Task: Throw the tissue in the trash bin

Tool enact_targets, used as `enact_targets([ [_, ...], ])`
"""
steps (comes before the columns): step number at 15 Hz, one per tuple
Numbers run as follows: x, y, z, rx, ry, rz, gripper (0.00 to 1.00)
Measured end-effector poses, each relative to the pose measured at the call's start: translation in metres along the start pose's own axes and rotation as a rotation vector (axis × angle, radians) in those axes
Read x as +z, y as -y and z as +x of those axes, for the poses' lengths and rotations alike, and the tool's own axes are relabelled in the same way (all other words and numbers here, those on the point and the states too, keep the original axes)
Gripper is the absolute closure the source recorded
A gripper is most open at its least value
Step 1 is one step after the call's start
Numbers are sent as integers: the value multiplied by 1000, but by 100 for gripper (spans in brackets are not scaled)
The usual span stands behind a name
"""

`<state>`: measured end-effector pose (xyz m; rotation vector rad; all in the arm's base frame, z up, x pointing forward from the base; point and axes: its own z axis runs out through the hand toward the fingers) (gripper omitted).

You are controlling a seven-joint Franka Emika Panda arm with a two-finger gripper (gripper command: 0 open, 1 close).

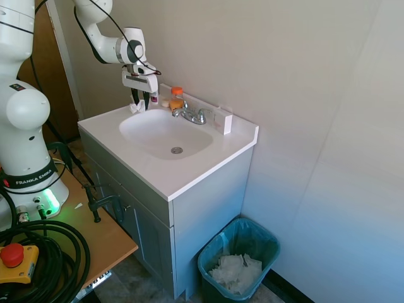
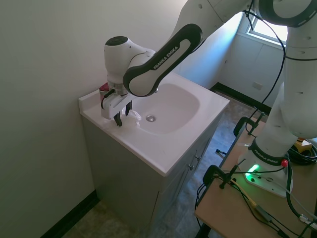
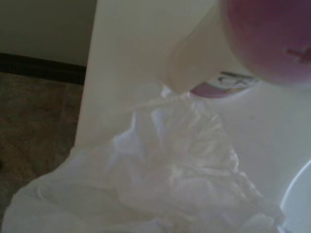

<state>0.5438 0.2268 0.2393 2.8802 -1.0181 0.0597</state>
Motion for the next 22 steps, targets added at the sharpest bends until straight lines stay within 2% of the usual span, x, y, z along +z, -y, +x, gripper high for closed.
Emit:
enact_targets([
  [12,-6,-11,6,-36,6,-2,100],
  [16,-31,-42,-16,-79,20,14,100],
  [19,-83,-81,-18,-43,-18,91,100],
  [22,-150,-153,44,109,-104,203,100],
])
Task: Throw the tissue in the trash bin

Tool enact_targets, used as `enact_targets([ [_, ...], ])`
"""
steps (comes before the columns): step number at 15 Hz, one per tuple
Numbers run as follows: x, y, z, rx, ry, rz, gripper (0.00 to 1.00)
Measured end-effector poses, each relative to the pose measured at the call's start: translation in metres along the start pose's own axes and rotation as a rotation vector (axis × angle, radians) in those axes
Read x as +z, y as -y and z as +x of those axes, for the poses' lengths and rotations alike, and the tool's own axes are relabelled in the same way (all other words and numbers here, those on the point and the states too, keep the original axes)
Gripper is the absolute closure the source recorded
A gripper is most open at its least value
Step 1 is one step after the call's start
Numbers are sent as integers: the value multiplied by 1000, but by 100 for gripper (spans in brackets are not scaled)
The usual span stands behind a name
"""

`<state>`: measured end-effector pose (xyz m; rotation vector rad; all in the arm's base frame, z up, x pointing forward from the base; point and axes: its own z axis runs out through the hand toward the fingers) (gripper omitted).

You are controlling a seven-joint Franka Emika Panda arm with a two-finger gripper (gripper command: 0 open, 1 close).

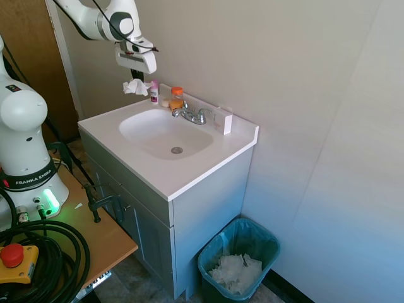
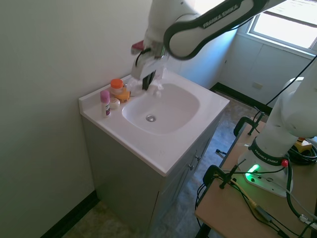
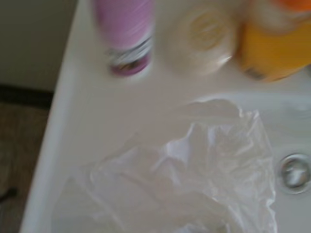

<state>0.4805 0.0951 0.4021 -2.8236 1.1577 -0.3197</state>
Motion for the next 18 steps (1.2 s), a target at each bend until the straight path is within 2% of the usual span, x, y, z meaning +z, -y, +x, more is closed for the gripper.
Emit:
enact_targets([
  [3,-86,-87,86,187,-93,114,100],
  [5,-128,-154,130,333,-151,166,100],
  [8,-143,-262,203,578,-200,193,100],
  [10,-125,-319,248,734,-198,182,100],
  [13,-75,-378,302,918,-181,113,100],
  [15,-32,-391,329,984,-141,77,100],
  [18,42,-387,363,1014,-76,7,100],
])
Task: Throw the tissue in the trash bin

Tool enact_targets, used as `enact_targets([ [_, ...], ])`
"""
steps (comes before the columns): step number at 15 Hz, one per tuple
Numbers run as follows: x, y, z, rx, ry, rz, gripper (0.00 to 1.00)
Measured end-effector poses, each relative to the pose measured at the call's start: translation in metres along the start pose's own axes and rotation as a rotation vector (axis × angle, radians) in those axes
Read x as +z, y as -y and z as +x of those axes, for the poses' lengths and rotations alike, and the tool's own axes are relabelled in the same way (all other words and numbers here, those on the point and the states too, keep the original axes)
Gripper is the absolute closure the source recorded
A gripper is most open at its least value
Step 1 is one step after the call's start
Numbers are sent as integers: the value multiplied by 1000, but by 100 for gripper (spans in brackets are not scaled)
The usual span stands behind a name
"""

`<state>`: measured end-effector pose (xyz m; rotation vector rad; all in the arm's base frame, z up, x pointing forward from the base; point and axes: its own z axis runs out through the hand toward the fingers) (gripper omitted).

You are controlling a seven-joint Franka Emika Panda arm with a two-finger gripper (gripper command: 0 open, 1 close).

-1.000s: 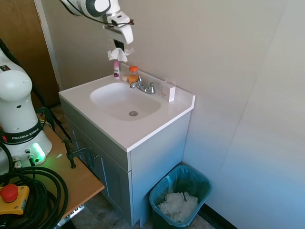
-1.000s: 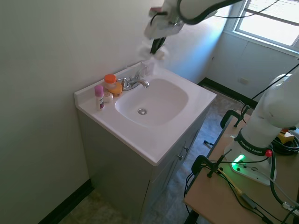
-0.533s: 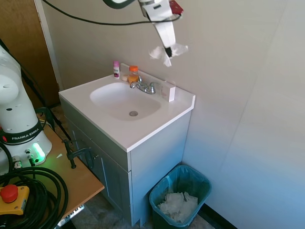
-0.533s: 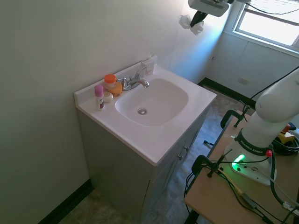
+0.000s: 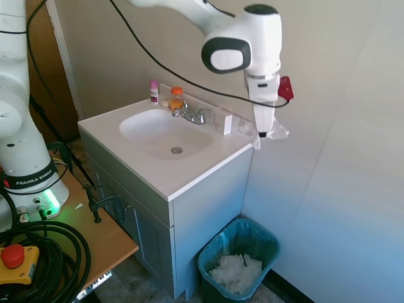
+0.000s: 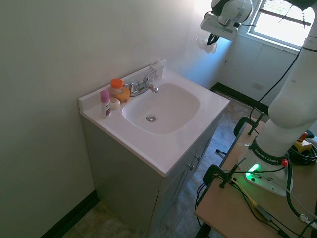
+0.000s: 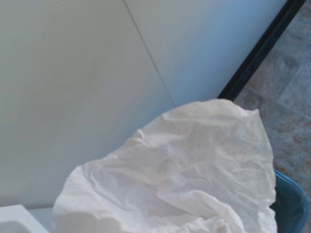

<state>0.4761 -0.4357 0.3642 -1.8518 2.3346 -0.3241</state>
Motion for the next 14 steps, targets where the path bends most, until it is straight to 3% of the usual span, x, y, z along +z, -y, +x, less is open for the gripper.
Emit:
enact_targets([
  [4,85,16,43,38,6,-98,100],
  [7,107,30,55,29,31,-130,100],
  [8,110,35,53,21,39,-133,0],
  [14,109,50,39,-11,69,-137,0],
])
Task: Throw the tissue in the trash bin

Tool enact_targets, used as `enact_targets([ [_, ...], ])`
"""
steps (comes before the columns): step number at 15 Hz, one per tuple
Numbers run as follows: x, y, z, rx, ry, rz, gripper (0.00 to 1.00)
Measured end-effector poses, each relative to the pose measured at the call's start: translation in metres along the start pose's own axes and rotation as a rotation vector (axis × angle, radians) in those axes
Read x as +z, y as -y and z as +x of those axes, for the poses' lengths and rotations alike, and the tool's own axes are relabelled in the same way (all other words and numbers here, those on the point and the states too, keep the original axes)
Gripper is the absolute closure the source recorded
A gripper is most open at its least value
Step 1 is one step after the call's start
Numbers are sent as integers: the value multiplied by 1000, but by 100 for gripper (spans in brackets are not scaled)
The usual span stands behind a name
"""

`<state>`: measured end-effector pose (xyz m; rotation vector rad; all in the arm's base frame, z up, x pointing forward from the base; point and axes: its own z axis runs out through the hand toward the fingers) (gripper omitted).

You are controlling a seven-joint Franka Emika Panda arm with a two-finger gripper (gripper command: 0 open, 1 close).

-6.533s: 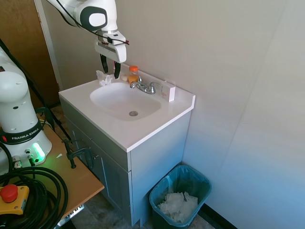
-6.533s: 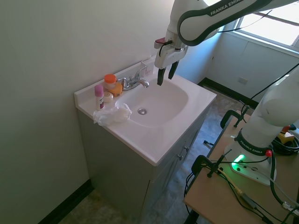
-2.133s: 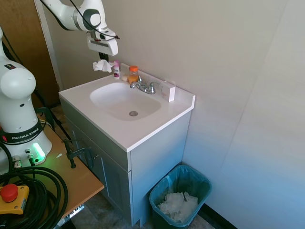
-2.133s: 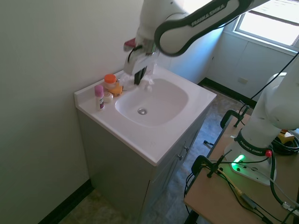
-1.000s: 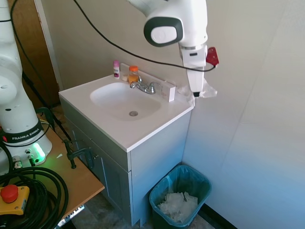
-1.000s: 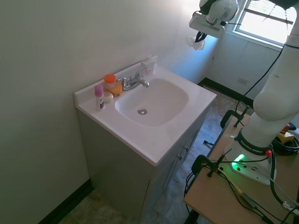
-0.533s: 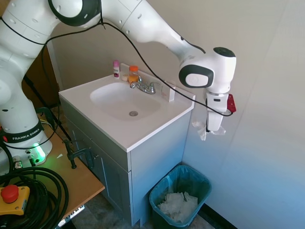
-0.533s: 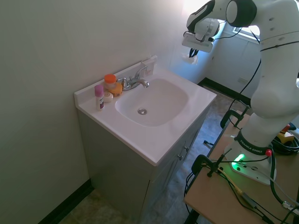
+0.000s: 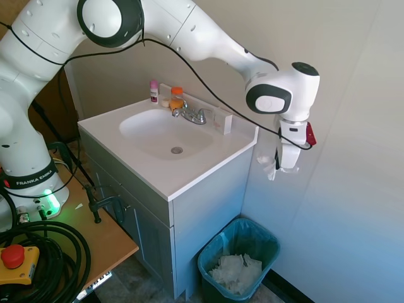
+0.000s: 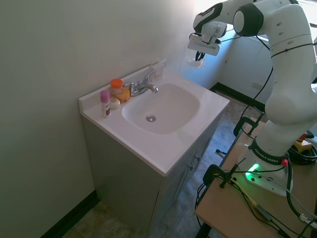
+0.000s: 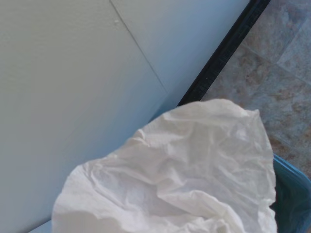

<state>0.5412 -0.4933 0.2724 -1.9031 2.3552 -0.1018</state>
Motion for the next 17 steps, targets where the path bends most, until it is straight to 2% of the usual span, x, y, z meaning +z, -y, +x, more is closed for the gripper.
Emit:
enact_targets([
  [5,2,4,-9,-24,-1,-7,0],
  [11,12,4,-27,-72,-3,-44,0],
  [14,1,1,-33,-82,-5,-33,0],
  [17,-29,-11,-33,-89,-10,3,0],
])
